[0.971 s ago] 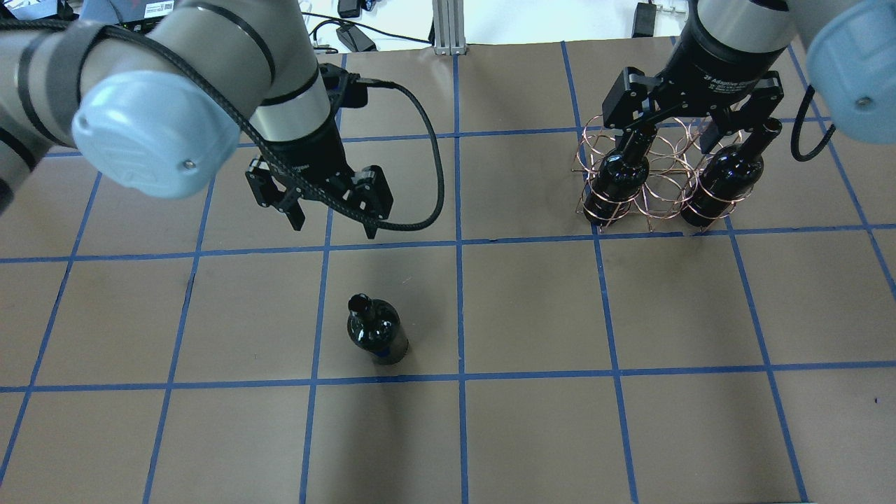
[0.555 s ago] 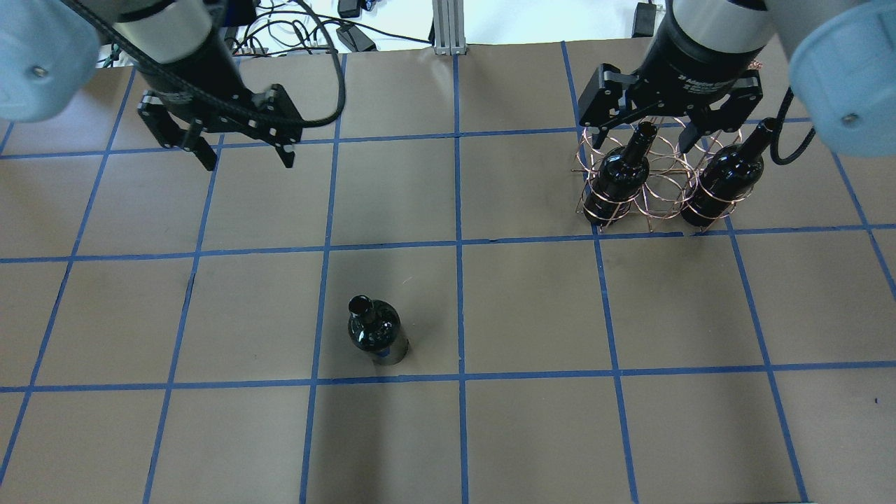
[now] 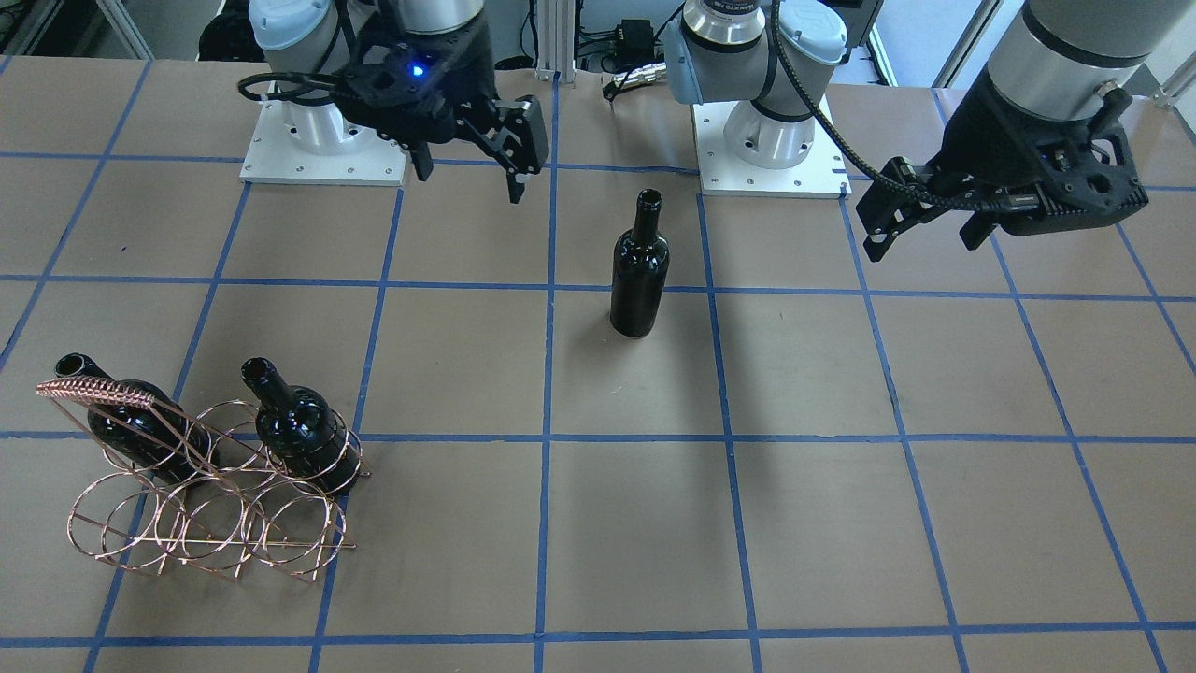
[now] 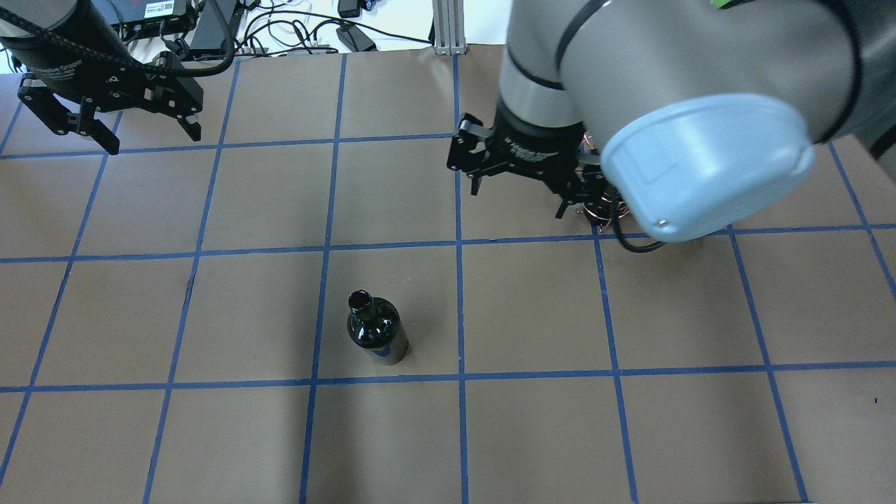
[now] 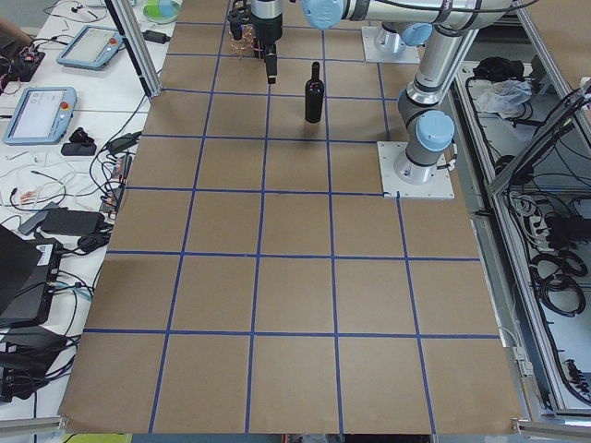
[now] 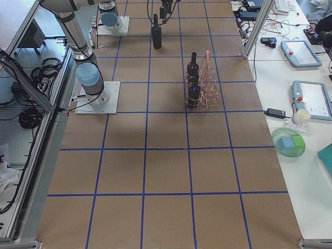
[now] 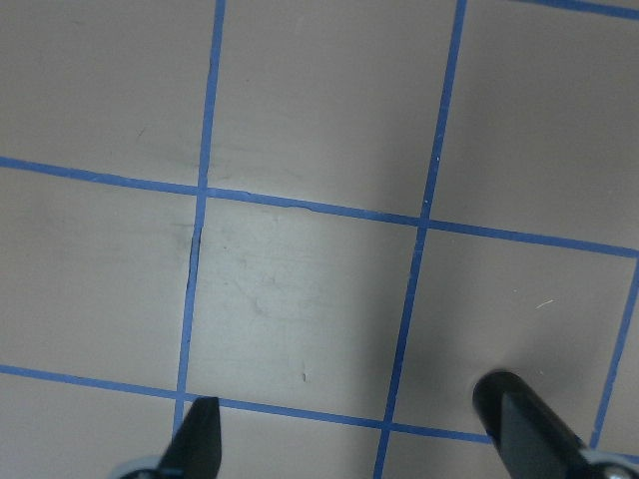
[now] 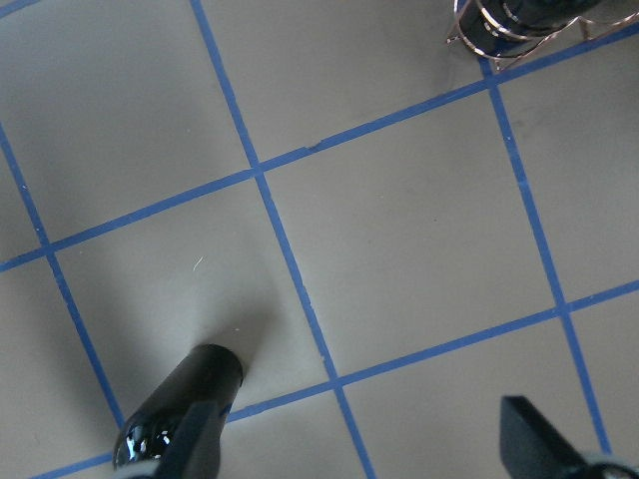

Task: Place wine into wine basket
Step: 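Move the right gripper over the standing bottle and grasp its neck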

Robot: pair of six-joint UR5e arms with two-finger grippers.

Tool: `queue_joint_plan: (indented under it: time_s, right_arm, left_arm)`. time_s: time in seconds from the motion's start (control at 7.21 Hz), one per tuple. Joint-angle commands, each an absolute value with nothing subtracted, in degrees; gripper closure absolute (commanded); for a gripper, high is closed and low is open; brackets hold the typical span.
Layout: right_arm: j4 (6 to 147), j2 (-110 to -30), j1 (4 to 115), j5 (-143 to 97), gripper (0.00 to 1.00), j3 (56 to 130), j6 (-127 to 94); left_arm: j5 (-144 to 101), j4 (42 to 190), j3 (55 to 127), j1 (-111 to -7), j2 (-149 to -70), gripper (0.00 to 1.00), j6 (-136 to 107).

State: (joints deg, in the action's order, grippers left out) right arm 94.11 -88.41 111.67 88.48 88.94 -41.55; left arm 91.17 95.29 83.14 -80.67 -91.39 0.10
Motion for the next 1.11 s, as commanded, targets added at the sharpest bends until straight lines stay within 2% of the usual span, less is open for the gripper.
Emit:
queue_joint_plan:
  time_s: [0.0, 0.28, 0.97]
  right_arm:
    - [98.33, -82.30, 118.63, 88.50, 0.00, 87.73, -48.06]
    - [97.83, -78.76, 123.73, 88.33, 0.00, 84.21, -57.34]
    - [97.56, -74.63, 128.23, 88.50, 0.00, 84.98, -62.58]
  left_arm:
    - [92.88, 95.19, 83.32, -79.89, -90.97, 0.00, 3.93]
    - [93.08, 95.53, 83.32, -80.24, -90.36, 0.00, 4.04]
    - [93.43, 95.62, 83.32, -79.89, -89.65, 0.00, 4.39]
